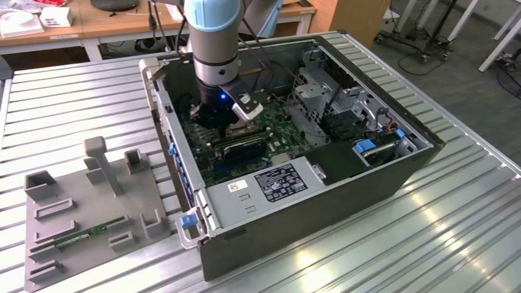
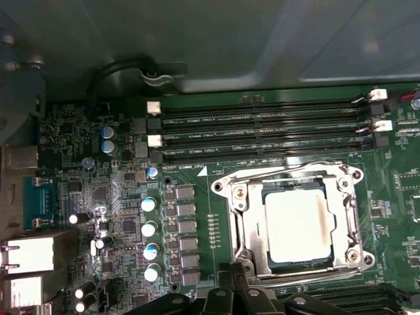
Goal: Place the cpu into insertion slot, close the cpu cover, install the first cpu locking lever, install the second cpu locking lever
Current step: 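Install the second cpu locking lever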
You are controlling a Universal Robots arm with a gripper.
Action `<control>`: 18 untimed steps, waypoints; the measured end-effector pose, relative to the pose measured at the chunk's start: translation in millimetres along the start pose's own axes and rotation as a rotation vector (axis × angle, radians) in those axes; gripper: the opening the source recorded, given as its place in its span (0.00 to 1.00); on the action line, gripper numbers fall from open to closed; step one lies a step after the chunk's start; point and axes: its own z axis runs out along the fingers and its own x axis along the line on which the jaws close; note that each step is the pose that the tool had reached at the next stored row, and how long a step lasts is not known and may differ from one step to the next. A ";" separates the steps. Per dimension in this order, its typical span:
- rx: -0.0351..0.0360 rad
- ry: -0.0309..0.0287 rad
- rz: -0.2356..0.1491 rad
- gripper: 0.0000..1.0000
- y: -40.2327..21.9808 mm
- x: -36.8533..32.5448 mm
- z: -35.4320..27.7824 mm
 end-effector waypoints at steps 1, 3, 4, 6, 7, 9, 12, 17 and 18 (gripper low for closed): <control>-0.0005 0.0001 0.000 0.11 -0.1 0.7 0.4; -0.0005 0.0002 0.000 0.11 -0.3 1.3 0.9; -0.0004 0.0003 0.000 0.11 -0.3 1.3 1.0; -0.0005 0.0002 0.000 0.11 -0.3 1.4 1.1; -0.0006 0.0002 0.000 0.11 -0.3 1.4 1.1; -0.0006 0.0001 0.000 0.11 -0.3 1.4 1.2; -0.0007 0.0000 0.000 0.11 -0.2 1.3 -0.1; -0.0006 0.0001 0.000 0.11 0.3 0.8 -6.3; -0.0006 0.0001 0.000 0.11 0.5 0.7 -7.7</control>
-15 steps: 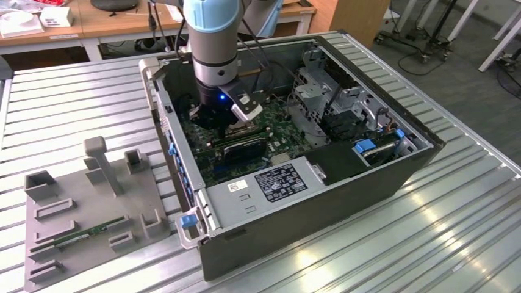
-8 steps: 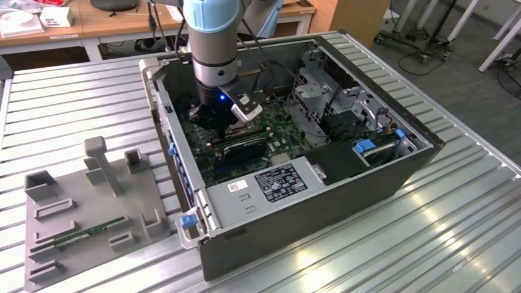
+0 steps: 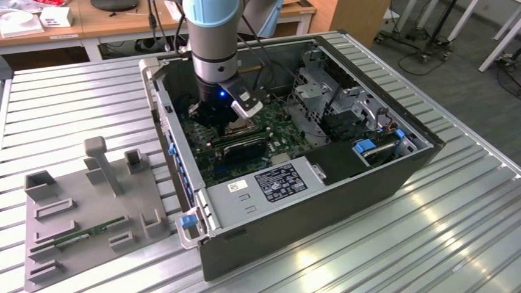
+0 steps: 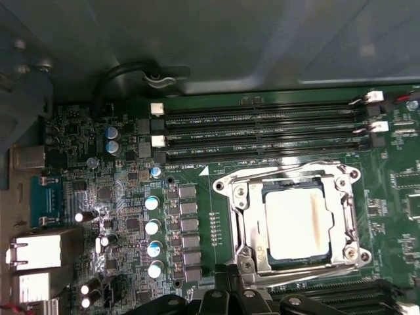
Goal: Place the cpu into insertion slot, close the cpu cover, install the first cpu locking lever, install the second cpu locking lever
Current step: 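Install the second cpu locking lever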
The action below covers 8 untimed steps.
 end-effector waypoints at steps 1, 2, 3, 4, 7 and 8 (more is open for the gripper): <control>-0.0001 -0.0001 0.000 0.11 0.1 -0.1 -1.5; -0.0001 -0.0001 0.000 0.11 0.3 -0.2 -3.1; -0.0001 -0.0001 0.000 0.11 0.4 -0.4 -4.6; 0.0000 0.0000 0.000 0.11 0.5 -0.5 -5.9; -0.0004 -0.0003 0.000 0.11 0.6 -0.5 -6.0; -0.0002 -0.0002 0.000 0.11 0.6 -0.5 -6.1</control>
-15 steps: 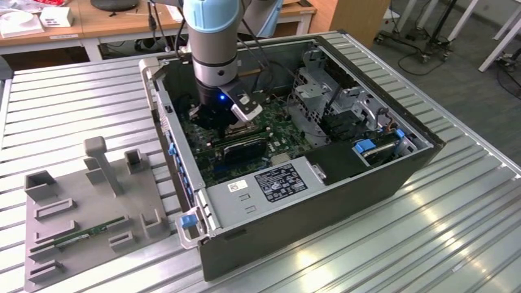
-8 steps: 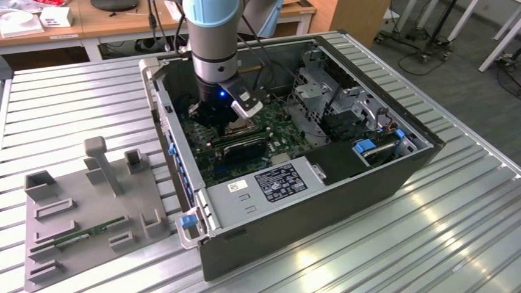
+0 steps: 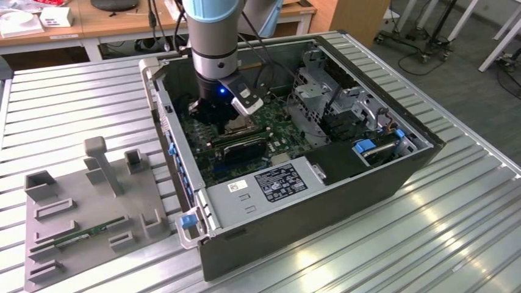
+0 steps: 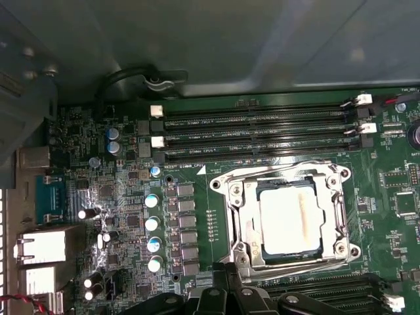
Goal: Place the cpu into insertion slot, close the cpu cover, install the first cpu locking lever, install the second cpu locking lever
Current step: 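Install the second cpu locking lever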
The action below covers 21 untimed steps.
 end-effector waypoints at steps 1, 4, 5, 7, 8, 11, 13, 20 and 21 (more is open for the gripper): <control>0.0002 0.0001 0.000 0.11 0.0 0.0 -0.1; 0.0003 0.0002 0.000 0.11 0.3 -2.9 0.1; 0.0003 0.0002 0.000 0.11 0.4 -4.4 0.2; 0.0002 0.0001 0.000 0.11 0.7 -7.7 0.5; 0.0002 0.0001 0.000 0.11 0.9 -9.7 0.7; 0.0002 0.0001 0.000 0.11 1.5 -15.9 1.2; 0.0002 0.0001 0.000 0.11 1.9 -20.5 1.6; 0.0002 0.0001 0.000 0.11 3.9 -39.3 3.2; 0.0001 0.0002 0.000 0.11 4.4 -40.9 3.4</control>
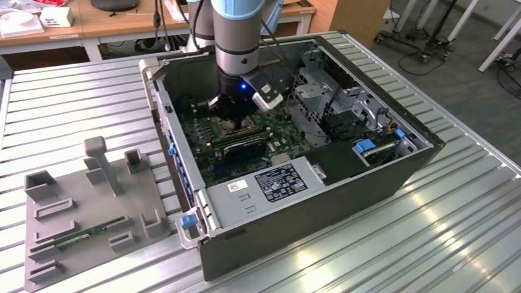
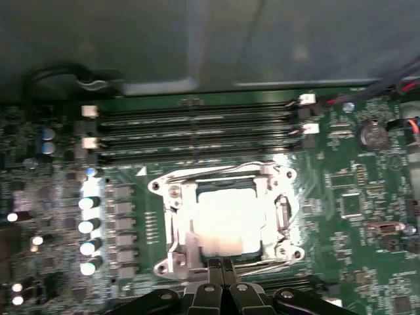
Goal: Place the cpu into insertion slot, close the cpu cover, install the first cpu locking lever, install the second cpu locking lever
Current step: 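Install the second cpu locking lever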
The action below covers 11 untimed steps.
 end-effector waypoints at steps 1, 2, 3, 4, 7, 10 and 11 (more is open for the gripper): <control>0.0001 0.0000 0.000 0.11 0.7 -0.8 0.1; 0.0002 0.0000 0.000 0.11 1.7 -1.0 0.2; 0.0002 -0.0001 0.000 0.11 2.9 -1.0 0.3; 0.0002 -0.0001 0.000 0.11 4.5 -0.9 0.5; 0.0001 -0.0001 0.000 0.11 10.6 -0.3 1.0; 0.0000 0.0000 0.000 0.11 15.6 0.1 1.4; 0.0001 0.0000 0.000 0.11 17.0 0.3 1.5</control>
